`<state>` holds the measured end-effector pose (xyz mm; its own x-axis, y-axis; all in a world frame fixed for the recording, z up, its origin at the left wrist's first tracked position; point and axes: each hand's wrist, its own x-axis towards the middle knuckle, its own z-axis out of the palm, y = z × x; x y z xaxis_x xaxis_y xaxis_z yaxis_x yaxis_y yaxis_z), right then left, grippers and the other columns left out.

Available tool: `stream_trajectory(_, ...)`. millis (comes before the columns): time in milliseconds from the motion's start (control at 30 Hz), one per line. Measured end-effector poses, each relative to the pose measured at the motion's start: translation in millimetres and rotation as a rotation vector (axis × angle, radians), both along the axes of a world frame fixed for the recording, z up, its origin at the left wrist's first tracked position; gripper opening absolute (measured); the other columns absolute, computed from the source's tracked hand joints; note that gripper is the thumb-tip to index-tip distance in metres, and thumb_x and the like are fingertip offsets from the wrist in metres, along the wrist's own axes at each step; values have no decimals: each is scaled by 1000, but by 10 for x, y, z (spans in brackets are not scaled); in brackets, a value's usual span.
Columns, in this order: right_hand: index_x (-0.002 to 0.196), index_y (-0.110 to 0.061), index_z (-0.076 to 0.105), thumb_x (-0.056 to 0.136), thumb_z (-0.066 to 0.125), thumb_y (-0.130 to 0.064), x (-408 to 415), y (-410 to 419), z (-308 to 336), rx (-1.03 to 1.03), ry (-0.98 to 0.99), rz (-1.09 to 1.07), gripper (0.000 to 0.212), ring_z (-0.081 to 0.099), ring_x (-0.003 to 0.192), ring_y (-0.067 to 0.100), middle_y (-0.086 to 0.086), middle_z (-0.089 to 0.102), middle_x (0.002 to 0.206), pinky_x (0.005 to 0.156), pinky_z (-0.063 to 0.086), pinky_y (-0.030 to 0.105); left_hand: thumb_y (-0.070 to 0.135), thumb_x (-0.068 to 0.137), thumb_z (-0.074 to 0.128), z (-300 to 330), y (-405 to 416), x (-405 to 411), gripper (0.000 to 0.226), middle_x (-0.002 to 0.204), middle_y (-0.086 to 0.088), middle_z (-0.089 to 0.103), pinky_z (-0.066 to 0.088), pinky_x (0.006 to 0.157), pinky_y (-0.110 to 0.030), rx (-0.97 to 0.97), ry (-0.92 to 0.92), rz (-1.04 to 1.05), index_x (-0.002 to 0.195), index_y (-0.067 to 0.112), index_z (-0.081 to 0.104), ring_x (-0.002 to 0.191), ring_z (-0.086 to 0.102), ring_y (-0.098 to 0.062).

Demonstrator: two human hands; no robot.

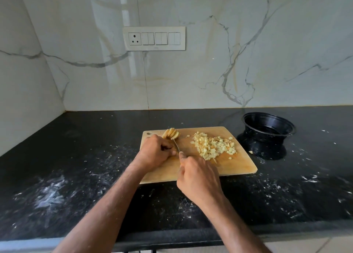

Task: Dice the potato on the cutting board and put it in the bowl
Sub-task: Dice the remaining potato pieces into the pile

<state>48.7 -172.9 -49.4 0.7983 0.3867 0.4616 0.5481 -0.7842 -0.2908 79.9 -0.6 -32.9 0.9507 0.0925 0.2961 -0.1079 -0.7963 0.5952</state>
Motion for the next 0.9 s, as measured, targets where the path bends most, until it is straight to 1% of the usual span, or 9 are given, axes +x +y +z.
stream_trajectory(67,116,-20,70,104,46,-29,-9,-13,5,-16,-1,-11,29,55,49,4,-10,67,72,44,47,17,21,84,82,4,-13,-12,9,58,19,58,35,59,-13,-11,-4,6,75,19,79,58,49,1)
stream_trajectory(167,116,-18,70,103,46,-29,-40,-32,-12,-46,6,-18,29,52,48,4,-10,68,76,43,42,16,20,86,80,7,-21,-22,15,65,0,67,48,67,-38,-2,-1,-8,75,10,77,62,50,-12)
stream_trajectory(267,123,-19,67,102,47,-25,-73,-36,-15,-75,12,-13,30,49,46,6,-9,68,77,41,35,20,20,86,79,-2,-7,-17,14,76,-8,73,53,74,-44,3,8,4,82,7,78,74,62,-25)
stream_trajectory(333,128,-20,64,100,48,-24,-85,-57,-33,-85,20,-12,32,48,47,6,-8,69,78,41,34,21,20,86,78,-15,-12,-17,12,76,-7,73,53,75,-43,-3,7,10,82,9,79,76,63,-25)
stream_trajectory(433,124,-20,67,99,48,-26,-161,-110,-64,-94,26,-27,32,48,49,5,-9,71,81,44,38,22,21,88,77,-13,-33,-18,11,72,-4,71,53,70,-43,-14,-2,29,80,14,80,69,59,-20)
stream_trajectory(533,139,-22,59,97,53,-26,-242,-148,-75,-87,17,-45,42,51,50,5,-10,63,65,47,49,24,21,89,75,-13,-26,-15,12,71,-3,70,50,64,-37,-11,1,39,79,15,80,68,57,-20)
stream_trajectory(700,146,-26,51,100,50,-30,-219,-154,-29,-41,36,-95,46,53,51,1,-13,60,65,52,52,19,21,91,74,-2,3,-50,10,78,-1,73,54,76,-41,7,4,-3,89,14,81,75,62,-20)
stream_trajectory(833,147,-27,49,100,50,-30,-234,-142,-13,-17,40,-75,47,53,49,3,-13,61,63,50,52,21,21,88,78,3,7,-58,19,95,3,77,53,78,-26,-26,-6,14,106,18,80,82,65,-11)
stream_trajectory(900,147,-27,50,100,50,-30,-234,-124,-13,-14,29,-52,47,52,45,3,-13,60,60,48,52,21,21,86,81,3,15,-47,18,92,2,77,54,77,-25,-48,-15,38,102,15,81,83,66,-13)
